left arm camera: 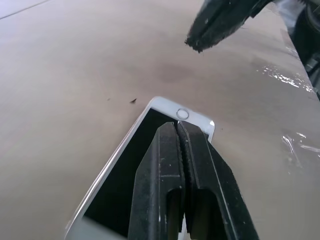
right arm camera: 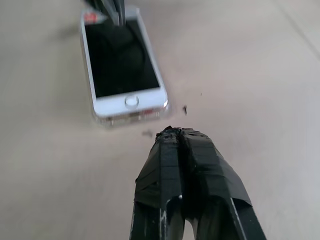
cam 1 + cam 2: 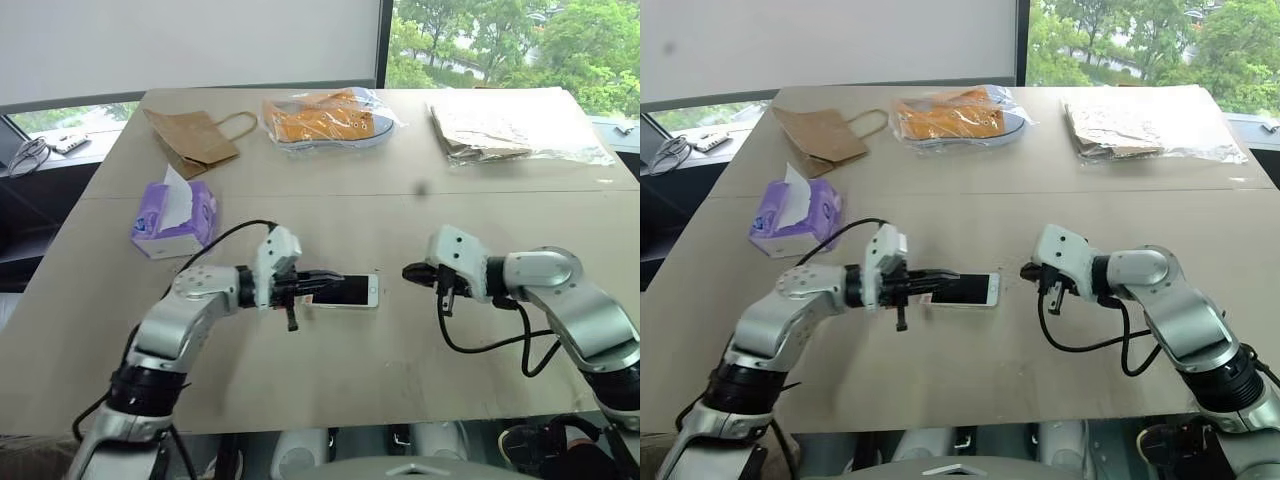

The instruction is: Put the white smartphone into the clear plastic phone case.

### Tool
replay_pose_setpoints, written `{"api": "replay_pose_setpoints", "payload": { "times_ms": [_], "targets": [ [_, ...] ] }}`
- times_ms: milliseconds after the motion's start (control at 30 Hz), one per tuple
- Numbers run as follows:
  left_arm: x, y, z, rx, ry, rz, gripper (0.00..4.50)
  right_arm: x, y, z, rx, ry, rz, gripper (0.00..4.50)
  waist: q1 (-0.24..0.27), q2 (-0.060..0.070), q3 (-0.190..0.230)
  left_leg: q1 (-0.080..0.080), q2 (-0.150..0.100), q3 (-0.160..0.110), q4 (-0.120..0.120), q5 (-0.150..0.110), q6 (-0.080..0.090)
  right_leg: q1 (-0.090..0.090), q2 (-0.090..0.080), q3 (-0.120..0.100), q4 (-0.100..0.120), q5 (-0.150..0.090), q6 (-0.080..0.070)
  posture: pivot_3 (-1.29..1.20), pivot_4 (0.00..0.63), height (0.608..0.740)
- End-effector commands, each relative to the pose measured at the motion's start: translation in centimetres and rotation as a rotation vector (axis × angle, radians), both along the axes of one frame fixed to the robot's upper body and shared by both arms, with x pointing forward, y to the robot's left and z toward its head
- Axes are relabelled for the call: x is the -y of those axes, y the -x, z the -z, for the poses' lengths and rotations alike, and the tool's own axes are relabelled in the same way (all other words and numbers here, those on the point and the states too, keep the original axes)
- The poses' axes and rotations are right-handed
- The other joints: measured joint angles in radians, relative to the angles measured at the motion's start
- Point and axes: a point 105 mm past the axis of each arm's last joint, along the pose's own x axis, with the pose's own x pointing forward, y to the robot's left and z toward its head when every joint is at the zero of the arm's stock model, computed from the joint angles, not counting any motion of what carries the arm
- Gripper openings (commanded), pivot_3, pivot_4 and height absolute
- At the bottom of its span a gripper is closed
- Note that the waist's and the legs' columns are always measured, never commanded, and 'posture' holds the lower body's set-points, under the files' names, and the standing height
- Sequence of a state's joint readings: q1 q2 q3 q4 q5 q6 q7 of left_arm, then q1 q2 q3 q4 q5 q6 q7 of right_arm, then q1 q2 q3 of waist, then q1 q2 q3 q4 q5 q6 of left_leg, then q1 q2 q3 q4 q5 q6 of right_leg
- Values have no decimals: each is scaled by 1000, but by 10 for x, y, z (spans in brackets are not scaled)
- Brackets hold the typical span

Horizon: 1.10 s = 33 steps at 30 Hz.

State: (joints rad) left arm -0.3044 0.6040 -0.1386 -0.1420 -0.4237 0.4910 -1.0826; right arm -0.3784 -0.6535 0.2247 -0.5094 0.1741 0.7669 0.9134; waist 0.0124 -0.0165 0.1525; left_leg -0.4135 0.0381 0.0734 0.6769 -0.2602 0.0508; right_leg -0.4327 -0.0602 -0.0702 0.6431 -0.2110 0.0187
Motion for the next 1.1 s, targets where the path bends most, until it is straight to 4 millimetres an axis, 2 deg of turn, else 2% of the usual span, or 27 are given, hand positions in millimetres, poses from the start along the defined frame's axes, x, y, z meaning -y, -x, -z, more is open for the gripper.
{"api": "replay_pose_setpoints", "payload": {
  "times_ms": [33, 233, 600, 833, 1100],
  "targets": [
    [5, -3, 4, 23, -22, 37, 68, -6, -1, -10, 53, -44, 15, 0, -1, 0, 0, 0, 0, 0, 0, 0, 0, 0, 1, 0, 0, 0, 0, 0, 150, 740],
    [-9, -7, 13, 9, -46, 17, 68, -20, 1, -5, 40, -61, -1, 0, 0, 0, 0, 0, 1, 0, 0, 0, 0, 0, 2, 0, 0, 0, 0, 0, 150, 740],
    [-39, 2, 32, -24, -109, -63, 68, -42, 10, 7, -21, -88, -102, 0, 0, 0, 0, 0, 2, 0, 0, 0, 0, 0, 1, 1, 0, 0, 0, 0, 150, 740],
    [-45, 3, 43, -40, -155, -103, 68, -41, -4, 23, -42, -42, -82, 0, 0, 0, -1, 2, 1, 0, 0, 0, 0, 1, 1, 1, 0, 0, 0, 0, 150, 740],
    [-50, 4, 46, -42, -162, -125, 68, -45, -10, 39, -99, 21, -87, 0, -2, 0, -2, 3, 1, 1, 0, 0, 0, 1, 1, 2, 2, 0, 0, 0, 150, 740]
  ]
}}
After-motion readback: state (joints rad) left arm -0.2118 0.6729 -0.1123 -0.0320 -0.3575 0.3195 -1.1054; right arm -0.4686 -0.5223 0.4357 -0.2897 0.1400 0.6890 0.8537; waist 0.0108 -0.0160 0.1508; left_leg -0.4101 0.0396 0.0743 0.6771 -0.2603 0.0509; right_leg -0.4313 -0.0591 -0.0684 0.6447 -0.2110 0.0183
